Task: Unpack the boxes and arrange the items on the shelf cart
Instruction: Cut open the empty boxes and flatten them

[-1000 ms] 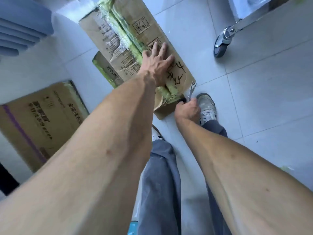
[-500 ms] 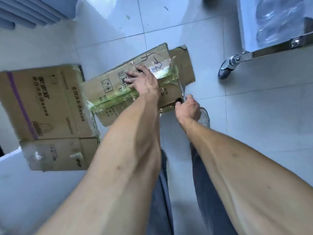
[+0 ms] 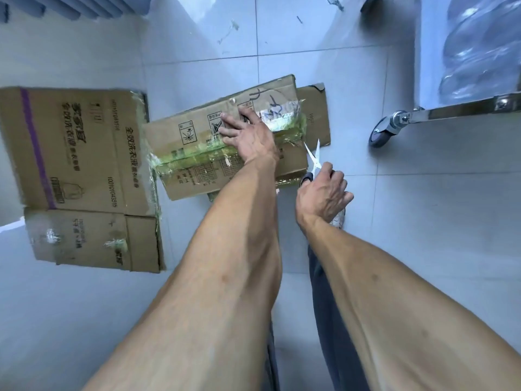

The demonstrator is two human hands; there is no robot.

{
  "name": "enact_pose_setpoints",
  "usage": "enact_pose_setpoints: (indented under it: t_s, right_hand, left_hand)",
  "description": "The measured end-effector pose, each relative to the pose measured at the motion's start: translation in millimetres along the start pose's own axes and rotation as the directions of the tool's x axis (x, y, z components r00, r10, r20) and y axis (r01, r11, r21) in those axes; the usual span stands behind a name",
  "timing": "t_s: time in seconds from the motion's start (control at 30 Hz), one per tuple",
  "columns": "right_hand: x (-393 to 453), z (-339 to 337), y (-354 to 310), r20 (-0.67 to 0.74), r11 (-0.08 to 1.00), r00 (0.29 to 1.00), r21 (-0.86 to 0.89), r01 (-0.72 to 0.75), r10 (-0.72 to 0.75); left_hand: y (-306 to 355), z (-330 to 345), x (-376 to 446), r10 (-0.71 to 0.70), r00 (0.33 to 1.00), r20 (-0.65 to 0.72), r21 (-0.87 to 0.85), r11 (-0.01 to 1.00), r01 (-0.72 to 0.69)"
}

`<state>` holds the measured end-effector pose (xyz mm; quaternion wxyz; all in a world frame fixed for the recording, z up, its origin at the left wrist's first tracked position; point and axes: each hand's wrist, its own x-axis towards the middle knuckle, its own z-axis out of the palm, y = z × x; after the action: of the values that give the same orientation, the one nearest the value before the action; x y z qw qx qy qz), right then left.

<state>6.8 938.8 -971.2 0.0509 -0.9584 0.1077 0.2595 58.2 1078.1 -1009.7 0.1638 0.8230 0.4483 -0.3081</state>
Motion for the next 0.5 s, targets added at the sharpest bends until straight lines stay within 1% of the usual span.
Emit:
enact_pose_setpoints:
  t_s: [0.07,0.17,0.3,0.43,0.5]
  right_hand:
    - [-2,2,-1,0.001,1.000,1.000,0.008,0.002,-0.003]
    - [1,2,-9,-0.035,0.999,0.999,0.040,0.033,-0.031]
    - [12,-4,-24,-0.100,0.991,0.990,0.077,0.110,-0.102]
    - [19,-7,-34,-0.075,0.990,0.988,0.029,0.139,-0.136]
    - [23,-7,-39,-0.059,0.992,0.991,0.020,0.121,-0.119]
  left_hand:
    - [-2,-5,4,0.014,0.999,-0.035,-0.018,1.000,-0.015]
    - [-2,-14,7,-0.028,0.998,-0.055,-0.062,0.998,0.025]
    - [-1,-14,6,0.015,1.000,-0.006,0.019,1.000,-0.015]
    - [0,-7,4,-0.004,0.999,-0.033,-0.041,0.999,0.003]
    - [0,-3,4,0.023,0.998,-0.055,-0.028,0.999,-0.025]
